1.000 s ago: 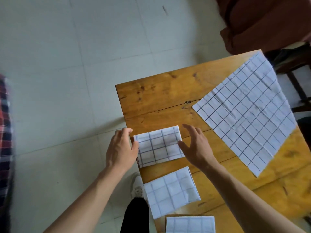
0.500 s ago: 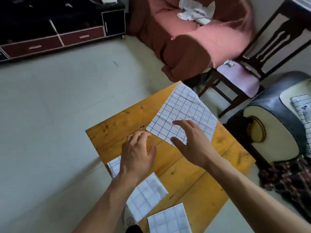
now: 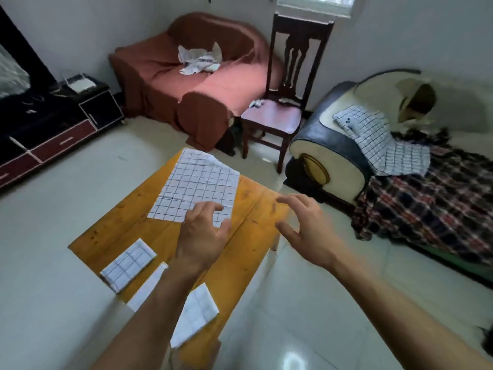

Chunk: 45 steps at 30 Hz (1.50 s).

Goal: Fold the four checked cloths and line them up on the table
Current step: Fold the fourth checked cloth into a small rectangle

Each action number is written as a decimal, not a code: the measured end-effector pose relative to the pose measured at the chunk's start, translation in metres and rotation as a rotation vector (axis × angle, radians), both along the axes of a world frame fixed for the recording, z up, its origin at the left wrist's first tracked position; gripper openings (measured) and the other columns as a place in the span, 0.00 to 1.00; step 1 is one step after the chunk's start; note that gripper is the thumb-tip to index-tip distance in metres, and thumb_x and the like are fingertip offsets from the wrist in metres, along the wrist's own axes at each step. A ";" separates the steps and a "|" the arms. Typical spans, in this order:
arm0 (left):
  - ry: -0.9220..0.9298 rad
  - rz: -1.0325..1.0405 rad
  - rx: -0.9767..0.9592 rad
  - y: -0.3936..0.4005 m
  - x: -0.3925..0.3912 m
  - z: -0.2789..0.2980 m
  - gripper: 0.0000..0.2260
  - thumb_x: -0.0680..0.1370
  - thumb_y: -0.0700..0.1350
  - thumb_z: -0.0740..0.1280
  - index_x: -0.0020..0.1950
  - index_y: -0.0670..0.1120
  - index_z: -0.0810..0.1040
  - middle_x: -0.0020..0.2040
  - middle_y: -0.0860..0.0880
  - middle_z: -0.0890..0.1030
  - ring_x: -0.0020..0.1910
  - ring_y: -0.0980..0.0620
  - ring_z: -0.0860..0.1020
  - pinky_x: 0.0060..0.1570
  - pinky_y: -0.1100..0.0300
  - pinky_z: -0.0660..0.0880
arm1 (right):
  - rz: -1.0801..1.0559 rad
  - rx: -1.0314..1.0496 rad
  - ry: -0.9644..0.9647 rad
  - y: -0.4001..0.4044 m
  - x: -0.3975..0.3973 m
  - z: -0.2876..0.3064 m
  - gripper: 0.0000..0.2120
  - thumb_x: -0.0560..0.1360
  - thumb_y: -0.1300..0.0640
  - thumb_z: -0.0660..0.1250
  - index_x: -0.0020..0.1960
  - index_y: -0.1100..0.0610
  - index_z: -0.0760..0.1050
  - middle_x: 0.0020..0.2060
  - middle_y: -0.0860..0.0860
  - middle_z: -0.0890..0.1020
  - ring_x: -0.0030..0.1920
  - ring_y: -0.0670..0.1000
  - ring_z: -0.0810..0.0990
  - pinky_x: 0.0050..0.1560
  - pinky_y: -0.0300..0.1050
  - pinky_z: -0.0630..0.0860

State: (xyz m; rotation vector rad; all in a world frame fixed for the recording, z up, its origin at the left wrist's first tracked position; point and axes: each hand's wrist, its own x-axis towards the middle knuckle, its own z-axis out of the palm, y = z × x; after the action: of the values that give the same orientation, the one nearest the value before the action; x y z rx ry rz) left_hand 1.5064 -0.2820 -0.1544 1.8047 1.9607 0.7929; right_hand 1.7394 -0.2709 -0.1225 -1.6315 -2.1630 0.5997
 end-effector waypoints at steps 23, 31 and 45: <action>-0.119 -0.215 0.039 0.168 0.144 0.019 0.15 0.79 0.55 0.66 0.63 0.52 0.76 0.61 0.53 0.77 0.60 0.55 0.72 0.60 0.53 0.74 | -0.340 0.078 -0.131 0.120 0.189 0.062 0.25 0.76 0.43 0.67 0.70 0.50 0.70 0.66 0.50 0.73 0.68 0.50 0.68 0.69 0.48 0.66; -0.069 -0.149 0.001 0.224 0.138 0.012 0.14 0.79 0.55 0.66 0.62 0.51 0.76 0.60 0.53 0.77 0.58 0.54 0.73 0.58 0.53 0.75 | -0.263 0.052 -0.048 0.203 0.173 0.048 0.23 0.77 0.45 0.67 0.70 0.50 0.70 0.67 0.49 0.73 0.68 0.50 0.69 0.70 0.48 0.66; 0.073 0.080 -0.059 0.381 0.240 0.013 0.13 0.77 0.54 0.68 0.59 0.50 0.77 0.59 0.50 0.78 0.57 0.48 0.74 0.56 0.52 0.73 | 0.021 0.015 0.007 0.398 0.266 0.009 0.21 0.75 0.48 0.70 0.66 0.49 0.72 0.64 0.49 0.74 0.65 0.53 0.70 0.66 0.51 0.69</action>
State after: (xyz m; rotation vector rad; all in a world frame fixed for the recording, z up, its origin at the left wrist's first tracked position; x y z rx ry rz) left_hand 1.7463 0.0989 -0.1417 1.7545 2.0920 0.6949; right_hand 2.0052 0.1276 -0.1139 -1.5980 -2.1770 0.5936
